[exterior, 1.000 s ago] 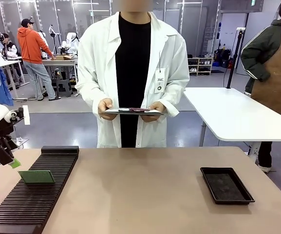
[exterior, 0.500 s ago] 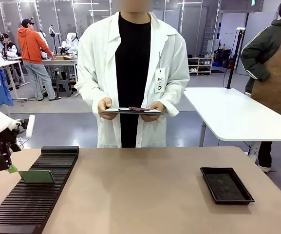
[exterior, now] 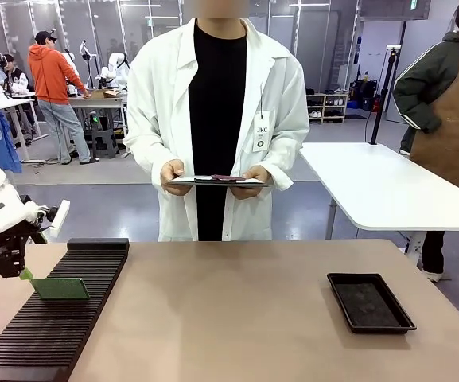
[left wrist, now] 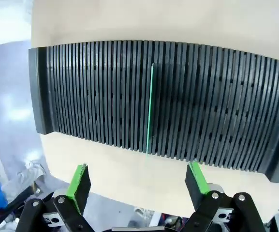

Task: Inspect the PCB.
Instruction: Pick up the Blank PCB and present it to the human.

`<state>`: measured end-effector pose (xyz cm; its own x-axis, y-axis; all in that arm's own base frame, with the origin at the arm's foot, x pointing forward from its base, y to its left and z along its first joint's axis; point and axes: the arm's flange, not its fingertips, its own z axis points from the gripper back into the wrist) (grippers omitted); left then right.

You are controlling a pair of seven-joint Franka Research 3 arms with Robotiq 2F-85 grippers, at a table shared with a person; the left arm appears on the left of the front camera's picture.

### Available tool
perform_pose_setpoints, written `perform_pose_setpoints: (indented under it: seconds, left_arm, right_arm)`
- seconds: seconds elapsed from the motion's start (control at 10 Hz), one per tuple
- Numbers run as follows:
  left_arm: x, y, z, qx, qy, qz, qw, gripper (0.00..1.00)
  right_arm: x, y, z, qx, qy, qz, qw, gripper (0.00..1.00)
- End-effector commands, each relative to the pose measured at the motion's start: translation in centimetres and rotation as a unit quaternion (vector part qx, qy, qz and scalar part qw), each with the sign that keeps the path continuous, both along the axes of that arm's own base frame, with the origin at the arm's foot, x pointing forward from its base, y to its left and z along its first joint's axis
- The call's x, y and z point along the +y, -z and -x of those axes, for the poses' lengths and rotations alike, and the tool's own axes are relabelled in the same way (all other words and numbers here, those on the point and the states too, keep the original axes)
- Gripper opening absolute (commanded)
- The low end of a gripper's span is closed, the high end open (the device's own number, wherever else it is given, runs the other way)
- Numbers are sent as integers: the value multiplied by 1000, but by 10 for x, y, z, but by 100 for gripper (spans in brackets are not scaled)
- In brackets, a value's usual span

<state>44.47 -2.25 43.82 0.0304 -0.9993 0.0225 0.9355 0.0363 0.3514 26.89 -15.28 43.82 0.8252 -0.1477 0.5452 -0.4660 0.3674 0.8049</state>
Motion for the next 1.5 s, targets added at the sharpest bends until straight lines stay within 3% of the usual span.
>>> perform_pose_setpoints:
  seconds: [0.0,0.6,0.9,1.0,1.1,1.2,1.3,1.4]
  left_arm:
    - [0,17,-15,3,9,-27,1000,100]
    - [-12,67,-34,26,24,-56,998,100]
    - [-10,72,-38,39,29,-41,998,100]
    - [-10,75,-42,46,31,-35,998,91]
    - [-9,81,-46,57,27,-36,997,76]
    - [-7,84,-49,62,21,-38,997,40]
    - [-5,84,-52,73,20,-33,997,16]
    - [-4,84,-55,74,18,-38,996,0]
  right_arm:
    - [-1,-2,0,-8,-2,-4,1000,100]
    - [-1,-2,0,-8,-2,-4,1000,100]
    - [-1,-2,0,-8,-2,-4,1000,100]
    - [-1,-2,0,-8,-2,-4,1000,100]
    - [-1,-2,0,-8,-2,-4,1000,100]
    - [-1,-2,0,-8,-2,-4,1000,100]
    - [-1,-2,0,-8,-2,-4,1000,100]
    - [-1,-2,0,-8,-2,-4,1000,100]
